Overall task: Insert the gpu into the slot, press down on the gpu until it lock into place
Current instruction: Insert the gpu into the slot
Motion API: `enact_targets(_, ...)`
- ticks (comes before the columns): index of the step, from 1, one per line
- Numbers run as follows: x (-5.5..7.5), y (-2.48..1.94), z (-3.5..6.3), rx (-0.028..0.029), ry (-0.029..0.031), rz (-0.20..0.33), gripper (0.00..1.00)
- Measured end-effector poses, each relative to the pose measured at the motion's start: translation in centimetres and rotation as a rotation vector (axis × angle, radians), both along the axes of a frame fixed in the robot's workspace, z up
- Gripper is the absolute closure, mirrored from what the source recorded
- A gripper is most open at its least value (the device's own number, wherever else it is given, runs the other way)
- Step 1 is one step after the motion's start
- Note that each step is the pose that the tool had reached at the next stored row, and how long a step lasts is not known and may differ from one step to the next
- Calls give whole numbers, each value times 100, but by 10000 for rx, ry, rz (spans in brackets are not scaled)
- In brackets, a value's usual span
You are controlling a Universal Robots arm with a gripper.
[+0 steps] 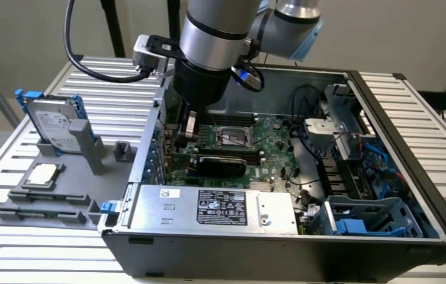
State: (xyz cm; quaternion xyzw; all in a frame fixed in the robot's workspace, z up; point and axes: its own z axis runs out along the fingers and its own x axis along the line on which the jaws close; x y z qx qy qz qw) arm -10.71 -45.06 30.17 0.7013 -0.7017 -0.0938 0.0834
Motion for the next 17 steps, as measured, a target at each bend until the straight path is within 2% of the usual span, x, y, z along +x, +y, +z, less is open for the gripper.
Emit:
enact_targets(2, -22, 0, -3, -57, 166, 6, 89)
enact_targets(3, -36, 0, -5, -87, 229, 8, 89)
enact_targets(5, -58, 0, -13, -140, 289, 7, 89)
enact_targets(9, -81, 0, -34, -282, 296, 5, 89)
enact_targets(12, -112, 1, -57, -368, 296, 3, 89)
enact_targets(14, -118, 8, -62, -398, 299, 2, 89)
enact_targets(17, -118, 38, -65, -402, 296, -7, 89)
